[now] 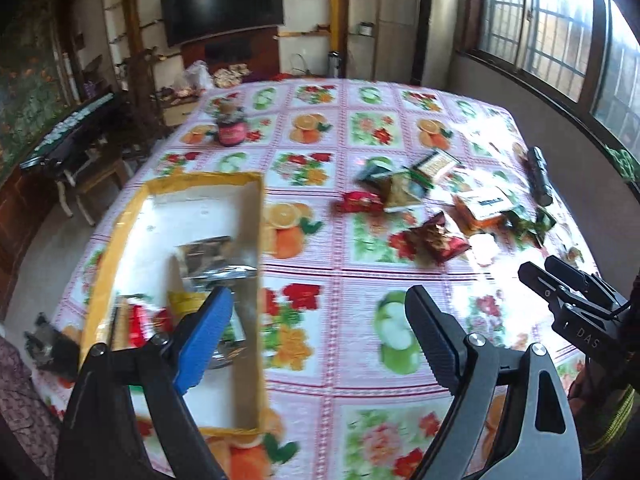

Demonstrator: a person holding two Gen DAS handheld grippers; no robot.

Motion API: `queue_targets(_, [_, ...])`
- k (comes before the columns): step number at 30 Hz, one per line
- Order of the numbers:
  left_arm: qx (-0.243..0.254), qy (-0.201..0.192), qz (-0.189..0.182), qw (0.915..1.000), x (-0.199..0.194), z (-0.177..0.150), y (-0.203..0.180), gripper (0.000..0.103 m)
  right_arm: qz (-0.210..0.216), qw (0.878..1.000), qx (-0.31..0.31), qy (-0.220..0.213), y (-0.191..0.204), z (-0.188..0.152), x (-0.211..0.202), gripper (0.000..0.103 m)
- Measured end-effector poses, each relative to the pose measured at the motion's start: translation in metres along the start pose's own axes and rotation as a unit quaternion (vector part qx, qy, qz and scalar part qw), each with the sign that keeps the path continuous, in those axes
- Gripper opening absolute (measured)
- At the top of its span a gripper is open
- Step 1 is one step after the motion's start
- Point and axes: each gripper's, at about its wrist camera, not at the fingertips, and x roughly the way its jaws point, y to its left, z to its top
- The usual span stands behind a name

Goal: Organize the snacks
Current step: 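Grasp the dark red gold-print packet with the left tool while the right tool grasps the green Original packet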

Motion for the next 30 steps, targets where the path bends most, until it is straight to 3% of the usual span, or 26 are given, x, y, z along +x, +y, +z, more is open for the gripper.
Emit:
queue_targets(8, [0.000,0.065,-0.062,0.9959,0.060,0.025,-0.054,0.088,-0.031,0.999,0.033,0.002,-0.042,0.018,0.013,0.067])
queue_targets(13, [-0.009,0.094,-0.070,0.9930,0.097,0.040,-0.074,0.088,-0.057,0.997,0.052,0.006,-0.072,0.033,0.029,0.067])
queue_targets(23, [-0.015,0.128,-0.069,0.9892,0.148,0.049,-0.091,0.088,-0.073,0.996,-0.010,0.047,-0.080,0.054,0.079,0.066])
queue_targets(27, [-0.018,0.137,-0.078,0.9873,0.161,0.046,-0.093,0.087,-0.080,0.994,-0.012,0.073,-0.086,0.049,0.093,0.040])
queue_targets(29, [-0.010,0.128,-0.073,0.9890,0.160,0.045,-0.095,0.080,-0.074,0.994,-0.008,0.083,-0.088,0.045,0.095,0.035])
queue_targets(30, [-0.008,0.122,-0.073,0.9898,0.159,0.046,-0.095,0.069,-0.073,0.994,-0.009,0.080,-0.088,0.045,0.093,0.034])
